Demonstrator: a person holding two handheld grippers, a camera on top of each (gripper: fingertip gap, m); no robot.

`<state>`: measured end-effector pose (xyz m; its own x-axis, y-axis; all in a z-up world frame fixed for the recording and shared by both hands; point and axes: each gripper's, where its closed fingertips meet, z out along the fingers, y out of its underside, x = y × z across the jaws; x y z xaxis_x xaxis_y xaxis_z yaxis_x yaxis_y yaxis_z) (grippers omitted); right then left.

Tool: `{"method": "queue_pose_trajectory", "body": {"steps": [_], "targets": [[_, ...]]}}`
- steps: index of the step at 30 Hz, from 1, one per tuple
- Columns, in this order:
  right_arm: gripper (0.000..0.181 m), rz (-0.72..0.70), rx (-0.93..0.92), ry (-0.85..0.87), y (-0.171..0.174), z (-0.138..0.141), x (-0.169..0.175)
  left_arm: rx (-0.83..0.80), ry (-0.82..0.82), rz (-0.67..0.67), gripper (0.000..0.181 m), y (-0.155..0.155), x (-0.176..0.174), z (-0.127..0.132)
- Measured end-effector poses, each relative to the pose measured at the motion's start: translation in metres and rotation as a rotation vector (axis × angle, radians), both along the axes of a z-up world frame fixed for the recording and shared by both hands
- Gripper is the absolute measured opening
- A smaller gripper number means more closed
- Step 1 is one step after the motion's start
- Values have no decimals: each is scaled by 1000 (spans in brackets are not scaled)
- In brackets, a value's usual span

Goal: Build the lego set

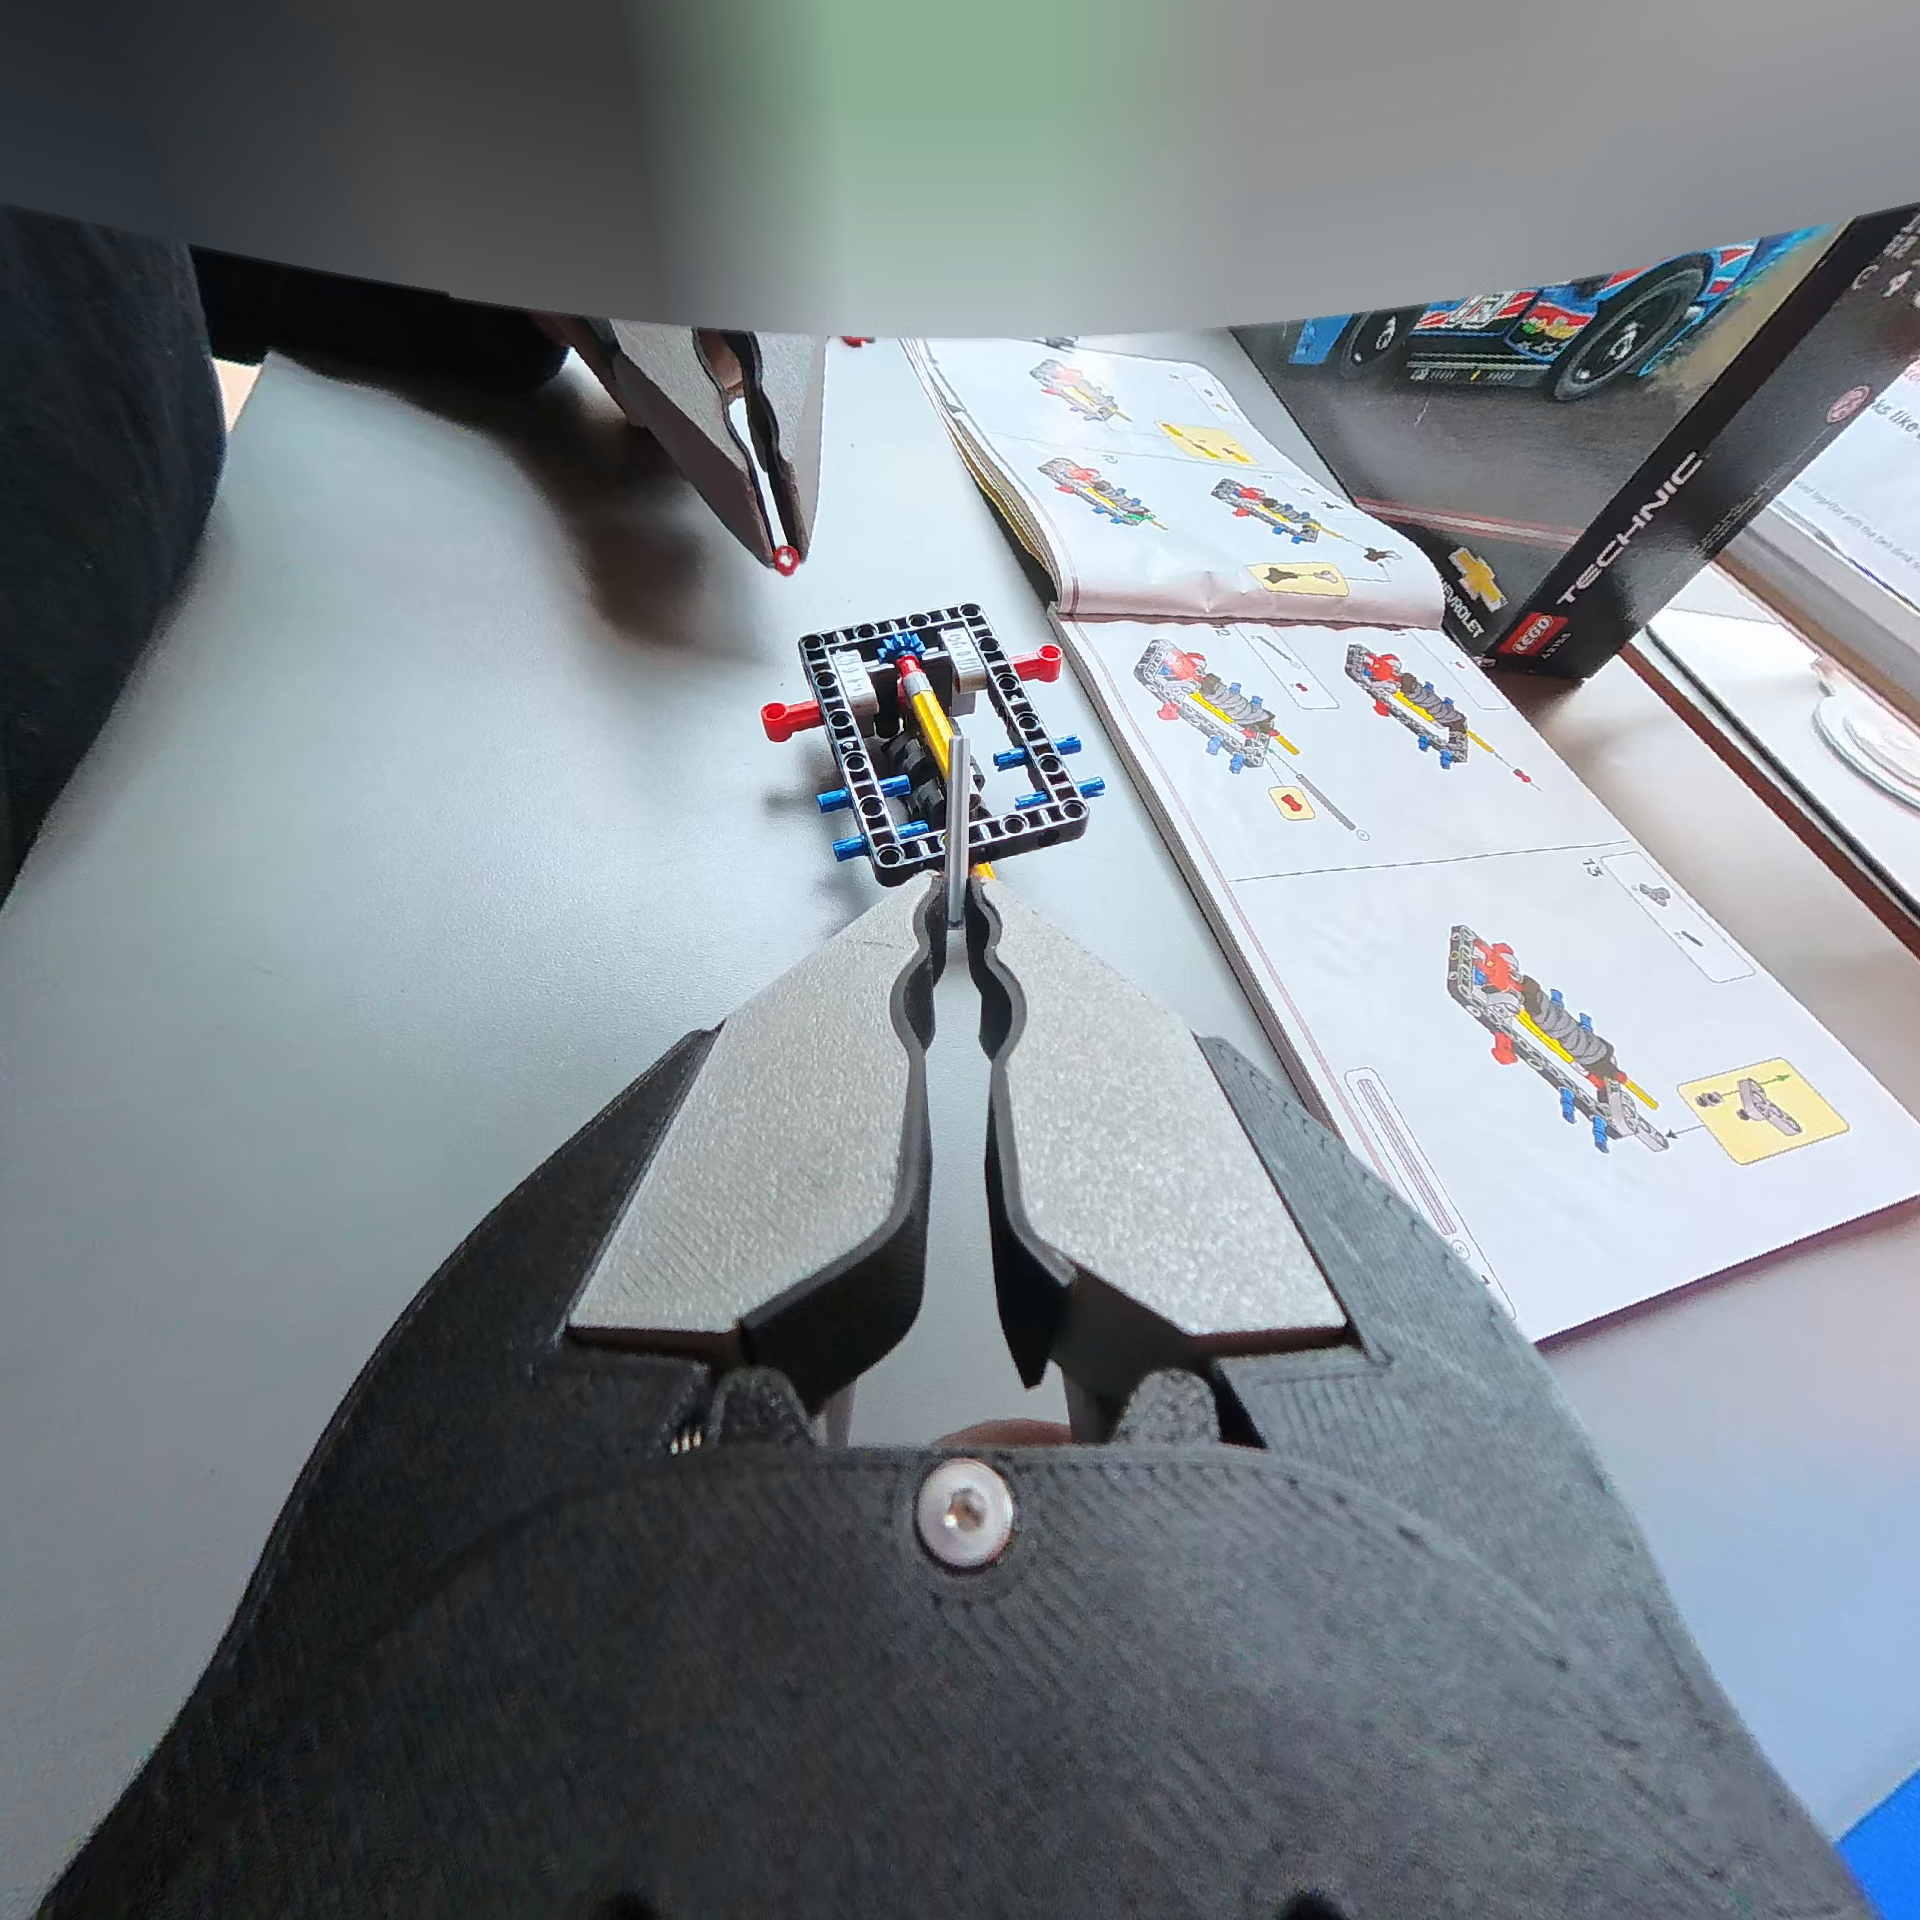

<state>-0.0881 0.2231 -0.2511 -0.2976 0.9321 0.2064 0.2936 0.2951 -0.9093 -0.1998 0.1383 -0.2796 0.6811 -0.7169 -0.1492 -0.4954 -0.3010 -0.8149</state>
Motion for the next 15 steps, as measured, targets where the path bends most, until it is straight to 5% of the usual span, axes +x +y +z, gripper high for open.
{"method": "queue_pose_trajectory", "body": {"steps": [15], "targets": [[0,-27,91,-21,-1,-7,-2,-10,2,9,2,2,-1,-1]]}}
